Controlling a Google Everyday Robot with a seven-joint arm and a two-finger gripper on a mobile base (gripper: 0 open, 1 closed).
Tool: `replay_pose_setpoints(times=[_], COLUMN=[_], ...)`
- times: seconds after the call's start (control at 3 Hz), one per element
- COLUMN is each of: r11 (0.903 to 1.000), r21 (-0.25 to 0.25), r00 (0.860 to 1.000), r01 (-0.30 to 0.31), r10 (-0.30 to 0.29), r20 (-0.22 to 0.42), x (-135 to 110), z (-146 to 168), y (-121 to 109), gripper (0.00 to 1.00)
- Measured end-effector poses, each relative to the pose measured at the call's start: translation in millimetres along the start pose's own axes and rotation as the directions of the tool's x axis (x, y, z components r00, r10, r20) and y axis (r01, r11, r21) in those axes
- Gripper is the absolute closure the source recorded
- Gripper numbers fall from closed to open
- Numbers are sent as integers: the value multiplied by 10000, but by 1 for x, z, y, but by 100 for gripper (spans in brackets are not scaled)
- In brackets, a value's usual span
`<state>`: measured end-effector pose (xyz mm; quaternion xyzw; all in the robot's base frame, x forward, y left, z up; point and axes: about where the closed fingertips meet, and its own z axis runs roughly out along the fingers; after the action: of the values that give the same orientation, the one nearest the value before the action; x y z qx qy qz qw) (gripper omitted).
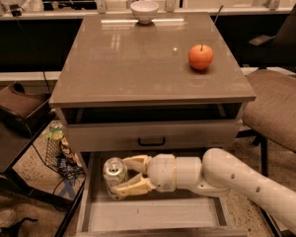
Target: Place 7up can into middle drawer
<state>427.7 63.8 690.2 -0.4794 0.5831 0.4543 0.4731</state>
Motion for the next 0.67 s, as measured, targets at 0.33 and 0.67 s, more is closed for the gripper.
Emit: replay_pose_setpoints(times=[0.33,0.67], r11=[9991,9990], r21=[-315,-317], r00=[9988,9988], r01=[-300,-300], r10=[312,312], r20=[390,390], x=[60,60], z=[19,19], y=[1,1], gripper=[100,100])
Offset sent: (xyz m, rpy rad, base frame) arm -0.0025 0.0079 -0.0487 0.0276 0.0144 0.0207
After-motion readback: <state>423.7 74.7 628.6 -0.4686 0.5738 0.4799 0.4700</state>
